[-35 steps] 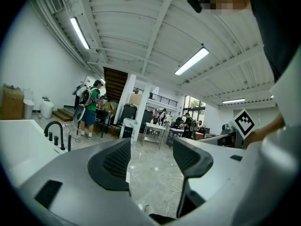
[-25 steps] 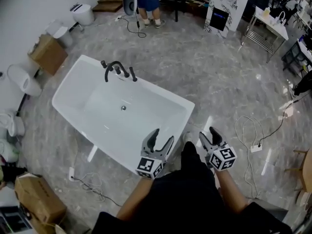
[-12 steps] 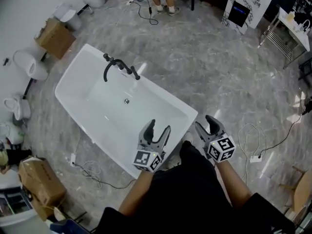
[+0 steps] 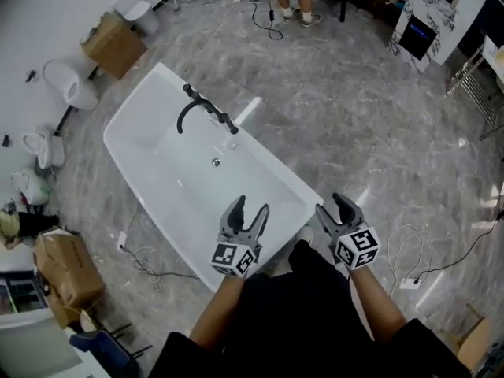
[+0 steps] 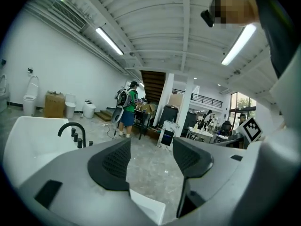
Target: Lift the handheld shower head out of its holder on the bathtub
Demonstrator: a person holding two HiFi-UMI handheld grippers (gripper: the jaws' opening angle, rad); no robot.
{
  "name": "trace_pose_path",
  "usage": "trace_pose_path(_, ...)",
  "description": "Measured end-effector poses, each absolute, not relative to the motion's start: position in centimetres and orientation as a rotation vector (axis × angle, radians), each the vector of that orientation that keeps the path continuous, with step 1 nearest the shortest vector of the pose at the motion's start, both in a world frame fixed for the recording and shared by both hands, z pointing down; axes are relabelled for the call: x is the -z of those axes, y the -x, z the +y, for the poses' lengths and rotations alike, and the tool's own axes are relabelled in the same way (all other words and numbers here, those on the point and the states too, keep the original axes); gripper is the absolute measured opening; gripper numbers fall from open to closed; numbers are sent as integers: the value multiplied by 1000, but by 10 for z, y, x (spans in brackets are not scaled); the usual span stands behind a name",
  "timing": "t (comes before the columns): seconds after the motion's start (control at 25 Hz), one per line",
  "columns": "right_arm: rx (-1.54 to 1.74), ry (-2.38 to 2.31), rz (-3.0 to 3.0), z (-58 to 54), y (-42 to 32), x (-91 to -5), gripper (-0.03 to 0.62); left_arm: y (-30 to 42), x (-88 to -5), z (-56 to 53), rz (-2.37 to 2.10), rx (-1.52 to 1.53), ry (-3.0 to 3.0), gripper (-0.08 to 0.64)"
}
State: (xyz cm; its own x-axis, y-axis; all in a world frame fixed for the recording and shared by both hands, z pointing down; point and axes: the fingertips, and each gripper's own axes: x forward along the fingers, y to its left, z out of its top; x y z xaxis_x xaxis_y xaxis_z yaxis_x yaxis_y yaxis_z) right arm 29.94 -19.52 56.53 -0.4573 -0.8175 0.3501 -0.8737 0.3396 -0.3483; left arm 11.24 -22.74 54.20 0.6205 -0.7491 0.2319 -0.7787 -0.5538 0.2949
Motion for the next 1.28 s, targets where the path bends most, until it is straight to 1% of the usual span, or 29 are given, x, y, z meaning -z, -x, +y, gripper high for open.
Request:
trace_pose_path(0.2, -745, -1500, -2511, -210, -306, -574, 209, -103, -565, -256, -1307, -159, -2413, 261)
trace_pose_path(0.36, -784, -1462, -2533, -217, -305, -584, 209, -92, -579, -282, -1382, -108, -2337, 261)
trace_pose_path(0.68, -760, -1368, -2580, -233, -277, -581, 209, -65, -606, -320, -1484, -151, -2282, 261)
trace_pose_path(0.92, -729, -1323, -2561, -238, -257, -587, 209, -47, -650, -349, -1481, -227, -2251, 261)
trace_pose_path(1.08, -726, -1331, -2534, -251, -249, -591, 209, -38, -676, -380, -1470, -222, -2226, 264)
trace_pose_path(1.28, -650, -1253, -2526, -268, -220, -587, 209, -22, -704, -415, -1443, -252, -2216, 264)
